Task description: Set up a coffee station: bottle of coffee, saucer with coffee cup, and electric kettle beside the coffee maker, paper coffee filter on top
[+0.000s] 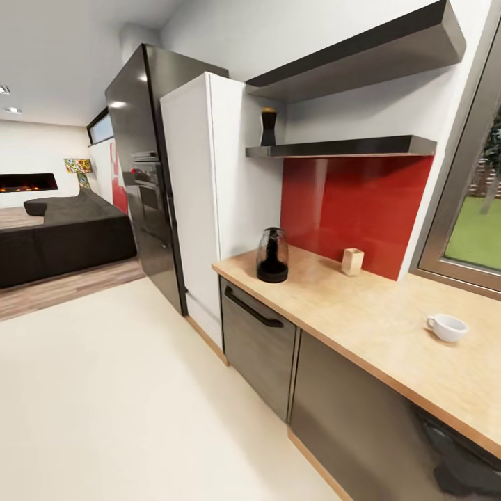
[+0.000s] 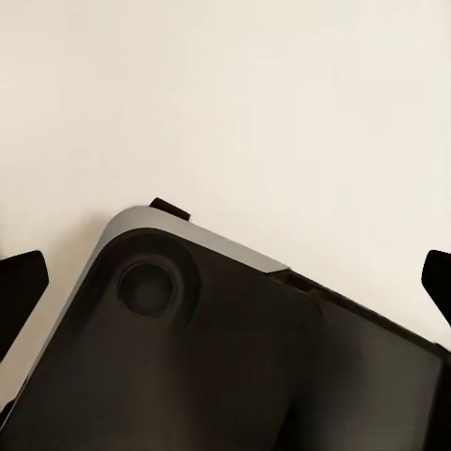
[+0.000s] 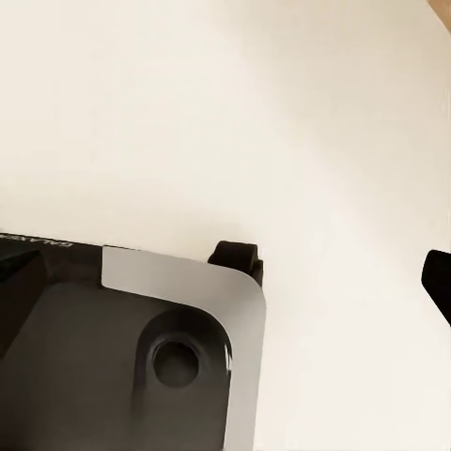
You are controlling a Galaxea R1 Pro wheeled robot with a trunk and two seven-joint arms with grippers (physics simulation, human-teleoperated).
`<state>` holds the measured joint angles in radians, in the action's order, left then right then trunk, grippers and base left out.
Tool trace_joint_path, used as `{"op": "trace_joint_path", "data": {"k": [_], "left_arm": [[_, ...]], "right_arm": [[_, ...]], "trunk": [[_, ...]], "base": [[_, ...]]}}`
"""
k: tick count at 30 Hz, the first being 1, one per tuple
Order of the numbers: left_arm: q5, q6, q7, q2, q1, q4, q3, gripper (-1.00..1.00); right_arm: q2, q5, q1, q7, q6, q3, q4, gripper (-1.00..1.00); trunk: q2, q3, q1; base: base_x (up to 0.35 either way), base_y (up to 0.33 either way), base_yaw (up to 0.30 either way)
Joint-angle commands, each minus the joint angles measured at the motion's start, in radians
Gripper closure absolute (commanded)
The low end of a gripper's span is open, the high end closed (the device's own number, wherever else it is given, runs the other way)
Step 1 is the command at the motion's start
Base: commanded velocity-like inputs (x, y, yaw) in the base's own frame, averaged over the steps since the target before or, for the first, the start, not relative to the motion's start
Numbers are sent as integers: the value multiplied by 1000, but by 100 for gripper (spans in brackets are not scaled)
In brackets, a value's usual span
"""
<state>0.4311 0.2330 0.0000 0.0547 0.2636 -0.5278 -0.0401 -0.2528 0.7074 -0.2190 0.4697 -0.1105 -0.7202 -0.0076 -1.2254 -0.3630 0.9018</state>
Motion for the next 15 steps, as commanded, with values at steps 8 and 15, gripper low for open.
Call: {"op": "trace_joint_path", "data": {"k": [8,15], "left_arm": [[5,1,0,1,0,-1,-1,-100],[5,1,0,1,0,-1,-1,-100]], "right_arm": [[-1,10,0,3,-4,-8,0,-100],[-2,10,0,3,-4,-8,0,-100]], "trunk": [[-1,-1,1],[-1,-1,1]], "base": [[248,232,0],[250,232,0]]}}
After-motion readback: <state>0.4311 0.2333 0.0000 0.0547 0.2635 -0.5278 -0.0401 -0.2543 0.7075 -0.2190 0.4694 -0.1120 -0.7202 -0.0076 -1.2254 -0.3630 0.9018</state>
